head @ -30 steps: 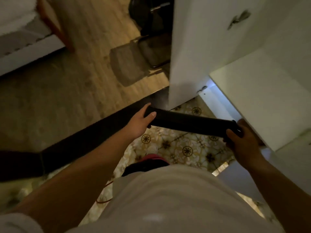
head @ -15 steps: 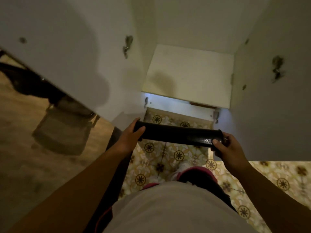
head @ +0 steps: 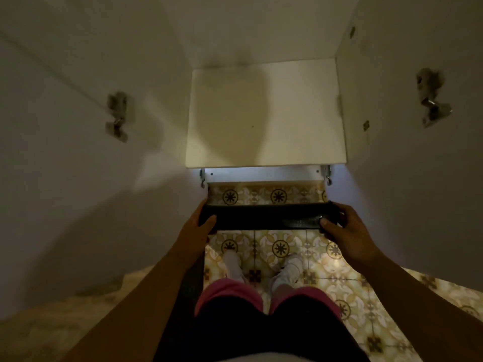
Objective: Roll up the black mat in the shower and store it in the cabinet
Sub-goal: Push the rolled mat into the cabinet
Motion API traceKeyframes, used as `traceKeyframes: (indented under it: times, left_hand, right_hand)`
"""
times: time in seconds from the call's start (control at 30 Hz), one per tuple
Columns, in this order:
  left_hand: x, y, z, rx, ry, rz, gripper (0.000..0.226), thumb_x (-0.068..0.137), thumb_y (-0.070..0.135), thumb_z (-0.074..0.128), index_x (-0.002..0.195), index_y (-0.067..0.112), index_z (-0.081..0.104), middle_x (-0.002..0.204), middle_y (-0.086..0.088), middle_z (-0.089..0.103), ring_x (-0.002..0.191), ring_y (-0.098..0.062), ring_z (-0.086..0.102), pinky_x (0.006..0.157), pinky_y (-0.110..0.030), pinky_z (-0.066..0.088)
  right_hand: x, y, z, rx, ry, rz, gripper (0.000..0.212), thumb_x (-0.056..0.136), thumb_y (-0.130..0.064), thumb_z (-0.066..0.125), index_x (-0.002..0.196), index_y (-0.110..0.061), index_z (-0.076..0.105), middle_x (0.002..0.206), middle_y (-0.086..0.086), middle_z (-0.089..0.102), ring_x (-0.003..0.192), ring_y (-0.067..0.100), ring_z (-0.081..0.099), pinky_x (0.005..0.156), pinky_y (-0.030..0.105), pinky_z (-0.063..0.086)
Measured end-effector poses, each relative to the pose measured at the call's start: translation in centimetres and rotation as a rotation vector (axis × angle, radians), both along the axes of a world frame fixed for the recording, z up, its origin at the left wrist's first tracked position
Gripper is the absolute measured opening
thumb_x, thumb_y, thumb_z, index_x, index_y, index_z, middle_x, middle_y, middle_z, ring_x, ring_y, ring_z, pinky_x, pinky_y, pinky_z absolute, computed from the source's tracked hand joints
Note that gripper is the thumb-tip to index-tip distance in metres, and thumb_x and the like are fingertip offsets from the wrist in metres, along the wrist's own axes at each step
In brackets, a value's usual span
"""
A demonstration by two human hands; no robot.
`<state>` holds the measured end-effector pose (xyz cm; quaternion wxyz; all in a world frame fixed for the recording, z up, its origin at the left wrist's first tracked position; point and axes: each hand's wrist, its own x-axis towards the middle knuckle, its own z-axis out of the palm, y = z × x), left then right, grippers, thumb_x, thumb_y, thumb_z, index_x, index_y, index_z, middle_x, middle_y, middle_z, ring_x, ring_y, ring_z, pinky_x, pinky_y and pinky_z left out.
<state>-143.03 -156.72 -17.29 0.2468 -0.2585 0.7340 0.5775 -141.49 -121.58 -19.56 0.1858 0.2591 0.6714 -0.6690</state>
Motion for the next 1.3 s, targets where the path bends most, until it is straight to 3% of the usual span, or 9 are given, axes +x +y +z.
traceKeyframes:
  times: [0.1, 0.27, 0.43, 0.57, 0.77, 0.87, 1.03, 1.13, 1.3]
  left_hand:
    - [-3.3, -1.2, -5.9, -0.025, -0.056, 0.007, 0.054, 0.096, 0.028, 0.055, 0.145, 0.036, 0.034, 0.119, 0.007, 0.06, 0.095, -0.015, 0.066, 0.066, -0.026, 0.049]
    - [-9.1, -2.7, -19.1, 0.022, -0.128, 0.057, 0.053, 0.095, 0.03, 0.057, 0.142, 0.041, 0.038, 0.122, 0.012, 0.057, 0.089, -0.005, 0.066, 0.071, -0.03, 0.048]
    - [-13.8, -4.1, -33.7, 0.062, -0.107, 0.092, 0.055, 0.093, 0.03, 0.059, 0.144, 0.034, 0.039, 0.133, -0.01, 0.055, 0.11, -0.032, 0.061, 0.094, -0.056, 0.048]
    - [-17.3, -4.6, -43.1, 0.048, -0.048, 0.063, 0.058, 0.089, 0.036, 0.061, 0.143, 0.027, 0.041, 0.137, -0.021, 0.048, 0.118, -0.04, 0.053, 0.096, -0.05, 0.047]
    - [-20.1, -5.1, -51.2, 0.124, 0.083, 0.075, 0.061, 0.086, 0.032, 0.062, 0.142, 0.041, 0.039, 0.143, -0.009, 0.034, 0.122, -0.03, 0.051, 0.102, -0.047, 0.044]
    - [-20.4, -5.9, -54.5, 0.18, 0.141, 0.144, 0.055, 0.094, 0.016, 0.056, 0.143, 0.035, 0.04, 0.137, -0.01, 0.04, 0.116, -0.029, 0.056, 0.093, -0.039, 0.051]
    - [-20.9, -7.7, -57.2, 0.038, 0.246, 0.195, 0.054, 0.094, 0.021, 0.058, 0.137, 0.047, 0.041, 0.12, -0.007, 0.056, 0.095, -0.016, 0.068, 0.069, -0.024, 0.055]
    - [-21.0, -8.3, -57.8, -0.025, 0.282, 0.155, 0.059, 0.091, 0.021, 0.062, 0.137, 0.05, 0.037, 0.128, -0.005, 0.055, 0.104, -0.02, 0.064, 0.071, -0.025, 0.055]
    - [-21.7, -8.4, -58.4, -0.139, 0.349, 0.075, 0.076, 0.09, 0.012, 0.063, 0.151, 0.031, 0.021, 0.131, 0.003, 0.039, 0.117, -0.011, 0.046, 0.068, -0.004, 0.046]
  right_hand:
    - [-2.9, -1.3, -5.3, -0.01, -0.028, -0.036, 0.041, 0.088, -0.009, 0.067, 0.111, -0.041, 0.054, 0.119, -0.004, 0.06, 0.102, 0.02, 0.064, 0.071, 0.028, 0.053]
    - [-7.7, -3.3, -17.4, 0.0, -0.12, -0.109, 0.041, 0.088, -0.009, 0.066, 0.115, -0.035, 0.05, 0.118, -0.006, 0.059, 0.094, 0.015, 0.066, 0.072, 0.03, 0.053]
    - [-12.2, -4.1, -31.8, 0.076, -0.095, -0.106, 0.041, 0.087, -0.016, 0.069, 0.118, -0.036, 0.052, 0.109, -0.003, 0.065, 0.086, 0.024, 0.067, 0.072, 0.043, 0.056]
    - [-16.1, -4.3, -42.0, 0.103, -0.013, -0.072, 0.039, 0.081, -0.028, 0.075, 0.105, -0.054, 0.057, 0.113, -0.003, 0.066, 0.091, 0.021, 0.068, 0.062, 0.025, 0.053]
    - [-20.7, -5.5, -52.6, 0.023, 0.099, -0.066, 0.042, 0.076, -0.03, 0.073, 0.11, -0.05, 0.059, 0.119, -0.008, 0.063, 0.106, 0.017, 0.064, 0.077, 0.029, 0.054]
    - [-23.5, -6.5, -56.0, -0.044, 0.15, -0.027, 0.044, 0.081, -0.016, 0.07, 0.115, -0.04, 0.057, 0.123, -0.002, 0.061, 0.108, 0.018, 0.064, 0.075, 0.026, 0.054]
    - [-29.1, -8.7, -57.4, -0.057, 0.195, 0.097, 0.043, 0.086, -0.004, 0.066, 0.111, -0.038, 0.055, 0.121, -0.006, 0.061, 0.107, 0.013, 0.062, 0.082, 0.03, 0.054]
    - [-31.4, -10.3, -57.3, -0.03, 0.207, 0.089, 0.035, 0.088, -0.001, 0.063, 0.109, -0.028, 0.055, 0.112, -0.005, 0.061, 0.101, 0.014, 0.063, 0.082, 0.028, 0.055]
    - [-33.4, -13.1, -57.4, -0.178, 0.13, -0.058, 0.032, 0.09, 0.007, 0.054, 0.104, -0.022, 0.056, 0.108, 0.003, 0.06, 0.102, 0.02, 0.06, 0.091, 0.033, 0.052]
